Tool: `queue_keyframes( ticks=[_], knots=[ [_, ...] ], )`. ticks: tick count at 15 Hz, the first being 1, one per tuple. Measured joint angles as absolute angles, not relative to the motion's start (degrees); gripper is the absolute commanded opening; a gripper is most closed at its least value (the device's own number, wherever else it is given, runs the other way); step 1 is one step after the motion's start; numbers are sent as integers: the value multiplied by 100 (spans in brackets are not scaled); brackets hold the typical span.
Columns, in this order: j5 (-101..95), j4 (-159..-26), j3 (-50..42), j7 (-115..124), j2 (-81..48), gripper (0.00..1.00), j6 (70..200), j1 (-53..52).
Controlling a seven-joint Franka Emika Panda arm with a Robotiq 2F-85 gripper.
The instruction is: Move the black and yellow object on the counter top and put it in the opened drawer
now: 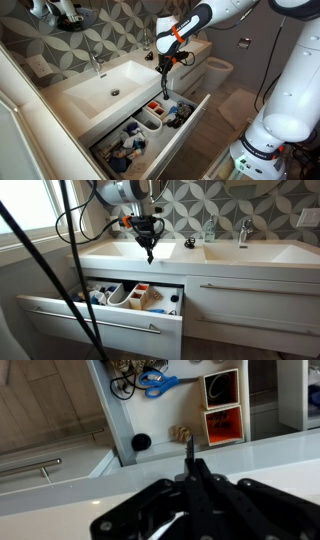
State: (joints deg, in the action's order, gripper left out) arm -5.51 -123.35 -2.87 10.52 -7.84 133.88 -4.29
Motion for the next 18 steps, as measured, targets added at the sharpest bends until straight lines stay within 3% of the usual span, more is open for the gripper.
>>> queue_keyframes(
  ticks=[8,18],
  knots=[
    [197,-12774,-306,-1148,-871,4,13395,312],
    [225,-12766,-280,-1285,-913,1,13382,352]
  ],
)
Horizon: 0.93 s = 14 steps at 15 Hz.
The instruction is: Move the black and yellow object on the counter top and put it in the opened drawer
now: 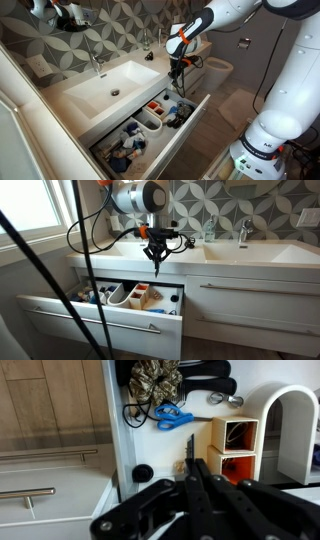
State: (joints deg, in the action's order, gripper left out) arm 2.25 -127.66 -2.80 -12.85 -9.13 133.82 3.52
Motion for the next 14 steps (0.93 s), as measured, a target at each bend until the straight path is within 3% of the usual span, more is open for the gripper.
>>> queue_keyframes(
  ticks=[14],
  knots=[
    [1487,-11804,-31,-3237,-2333,1,12739,1010]
  ],
)
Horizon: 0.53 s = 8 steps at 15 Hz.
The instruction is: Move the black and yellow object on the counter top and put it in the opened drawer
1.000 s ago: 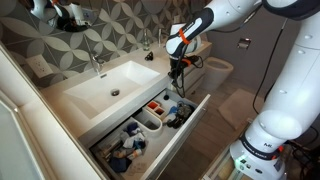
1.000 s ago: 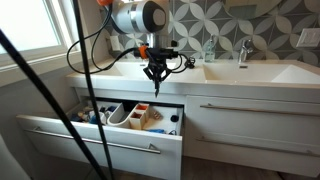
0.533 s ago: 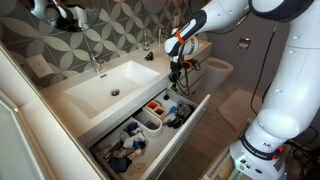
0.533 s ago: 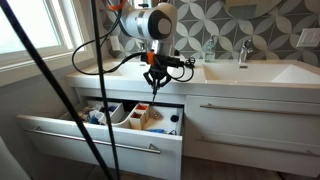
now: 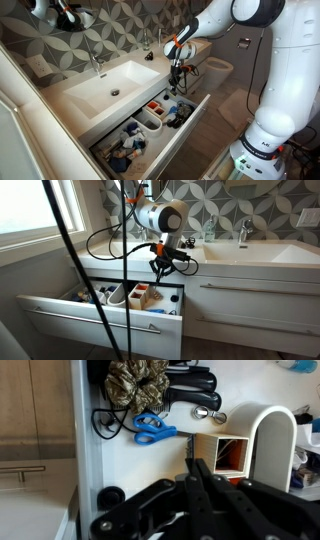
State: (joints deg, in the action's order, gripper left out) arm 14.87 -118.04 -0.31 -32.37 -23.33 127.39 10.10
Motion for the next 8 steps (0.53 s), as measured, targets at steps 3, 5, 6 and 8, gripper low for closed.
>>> queue_keyframes(
  ticks=[3,5,6,8],
  knots=[
    [1734,-11605,99,-3357,-2647,1,12746,1153],
    [1896,-11448,190,-3432,-2890,1,12751,1242],
    [1969,-11364,236,-3456,-3016,1,12754,1284],
    [2095,-11192,320,-3490,-3280,1,12769,1368]
  ],
)
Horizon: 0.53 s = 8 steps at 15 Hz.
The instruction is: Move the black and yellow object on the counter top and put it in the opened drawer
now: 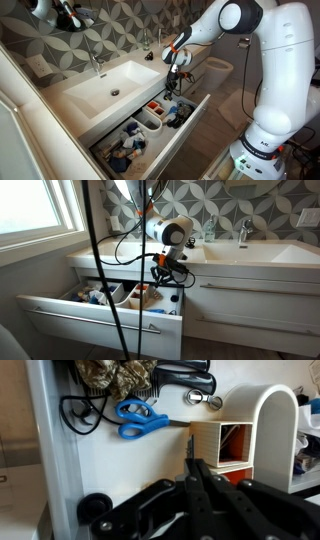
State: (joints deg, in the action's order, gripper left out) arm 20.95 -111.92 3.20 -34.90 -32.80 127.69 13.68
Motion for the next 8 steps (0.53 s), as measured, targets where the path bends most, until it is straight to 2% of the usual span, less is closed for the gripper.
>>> queue_keyframes(
  ticks=[8],
  knots=[
    [2301,-10854,518,-3506,-3698,4,13110,1543]
  ],
)
